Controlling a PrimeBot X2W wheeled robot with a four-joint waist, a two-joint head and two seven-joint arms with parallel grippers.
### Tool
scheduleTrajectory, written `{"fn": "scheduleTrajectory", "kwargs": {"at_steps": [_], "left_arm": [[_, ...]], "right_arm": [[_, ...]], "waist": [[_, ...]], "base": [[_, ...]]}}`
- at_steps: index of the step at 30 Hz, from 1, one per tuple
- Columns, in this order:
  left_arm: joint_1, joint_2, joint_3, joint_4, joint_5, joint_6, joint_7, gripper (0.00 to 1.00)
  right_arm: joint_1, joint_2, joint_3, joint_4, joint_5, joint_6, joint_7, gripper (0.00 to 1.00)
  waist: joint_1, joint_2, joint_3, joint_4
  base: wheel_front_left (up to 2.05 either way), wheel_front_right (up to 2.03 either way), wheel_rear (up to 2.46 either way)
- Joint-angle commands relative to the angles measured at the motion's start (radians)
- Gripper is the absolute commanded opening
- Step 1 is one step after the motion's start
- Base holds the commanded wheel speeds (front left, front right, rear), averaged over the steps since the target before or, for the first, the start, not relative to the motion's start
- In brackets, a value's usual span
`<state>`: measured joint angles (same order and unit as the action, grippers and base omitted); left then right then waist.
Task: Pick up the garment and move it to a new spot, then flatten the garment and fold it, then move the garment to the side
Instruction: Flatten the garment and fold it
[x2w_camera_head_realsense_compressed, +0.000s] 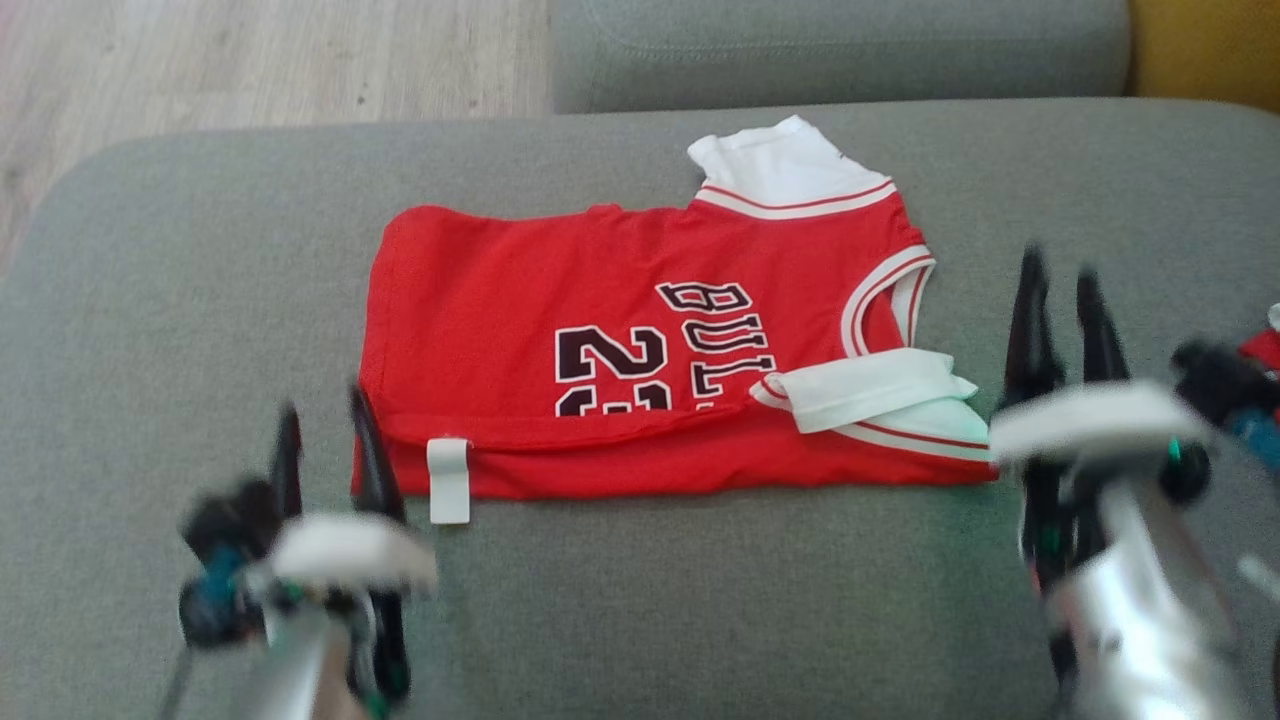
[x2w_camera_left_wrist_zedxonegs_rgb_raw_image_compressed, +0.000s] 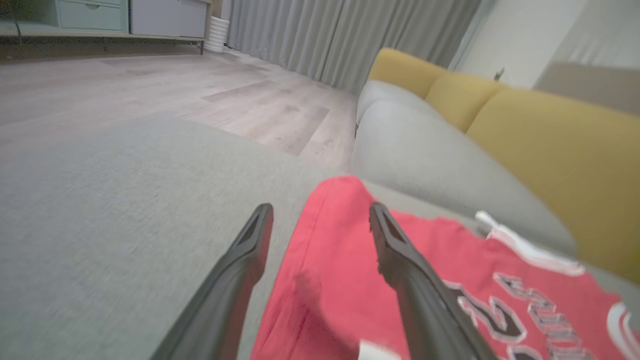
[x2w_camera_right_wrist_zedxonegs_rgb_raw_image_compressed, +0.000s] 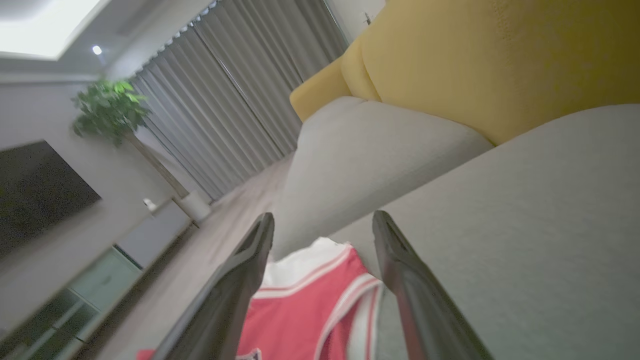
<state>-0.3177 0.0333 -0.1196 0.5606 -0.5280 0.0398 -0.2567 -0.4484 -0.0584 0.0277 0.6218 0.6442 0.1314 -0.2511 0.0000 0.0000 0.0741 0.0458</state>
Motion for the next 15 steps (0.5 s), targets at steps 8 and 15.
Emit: {"fn": "scheduleTrajectory", "kwargs": {"at_steps": [8,15], "left_arm": [[0.211,0.024,0.028,-0.055,0.364,0.035,-0.005,1.0],[0.307,0.025,0.055,-0.07,0.431,0.041,-0.005,1.0]], "right_arm": [[0.218,0.008,-0.003,-0.09,-0.404,-0.001,-0.011,1.0],[0.313,0.008,0.007,-0.072,-0.47,-0.001,-0.011,1.0]], "waist": [[0.0,0.0,-0.063,-0.006],[0.0,0.0,-0.1,-0.006]], "base": [[0.0,0.0,0.0],[0.0,0.0,0.0]]}}
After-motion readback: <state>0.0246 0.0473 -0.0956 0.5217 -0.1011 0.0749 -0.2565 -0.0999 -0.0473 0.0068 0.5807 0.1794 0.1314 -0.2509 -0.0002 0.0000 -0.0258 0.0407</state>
